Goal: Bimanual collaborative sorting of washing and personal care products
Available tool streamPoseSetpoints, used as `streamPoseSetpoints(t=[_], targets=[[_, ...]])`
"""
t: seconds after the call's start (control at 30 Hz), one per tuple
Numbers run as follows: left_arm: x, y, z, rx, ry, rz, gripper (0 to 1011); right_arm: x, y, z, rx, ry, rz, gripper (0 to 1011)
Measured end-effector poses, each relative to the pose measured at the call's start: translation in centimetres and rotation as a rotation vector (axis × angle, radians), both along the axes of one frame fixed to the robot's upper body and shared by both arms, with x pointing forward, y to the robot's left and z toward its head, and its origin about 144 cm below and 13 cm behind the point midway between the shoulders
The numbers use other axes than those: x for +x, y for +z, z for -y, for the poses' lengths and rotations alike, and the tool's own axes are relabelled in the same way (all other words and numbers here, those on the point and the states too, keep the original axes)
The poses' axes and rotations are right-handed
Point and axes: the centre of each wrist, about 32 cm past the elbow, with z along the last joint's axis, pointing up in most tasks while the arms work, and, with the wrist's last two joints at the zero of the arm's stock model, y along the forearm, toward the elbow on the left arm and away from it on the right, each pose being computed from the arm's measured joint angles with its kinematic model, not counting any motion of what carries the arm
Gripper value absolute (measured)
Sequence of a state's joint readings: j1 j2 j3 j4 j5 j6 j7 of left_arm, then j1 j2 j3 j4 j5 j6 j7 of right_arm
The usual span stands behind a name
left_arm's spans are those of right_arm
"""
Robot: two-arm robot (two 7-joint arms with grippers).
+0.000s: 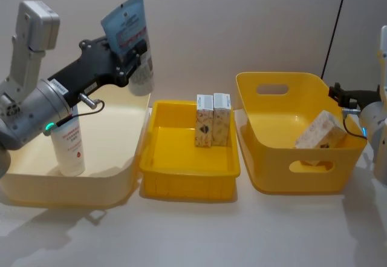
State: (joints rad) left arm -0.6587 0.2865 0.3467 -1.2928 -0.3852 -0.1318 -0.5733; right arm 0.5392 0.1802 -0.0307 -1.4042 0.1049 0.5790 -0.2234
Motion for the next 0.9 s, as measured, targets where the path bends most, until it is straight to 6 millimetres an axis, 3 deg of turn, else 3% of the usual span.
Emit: streamPoseSetpoints(t=[0.9], targets=[[0.4,1.4,0.0,-0.029,-0.076,0.088,292,-0.2,1.3,-1.6,-0.039,0.289,0.203,1001]])
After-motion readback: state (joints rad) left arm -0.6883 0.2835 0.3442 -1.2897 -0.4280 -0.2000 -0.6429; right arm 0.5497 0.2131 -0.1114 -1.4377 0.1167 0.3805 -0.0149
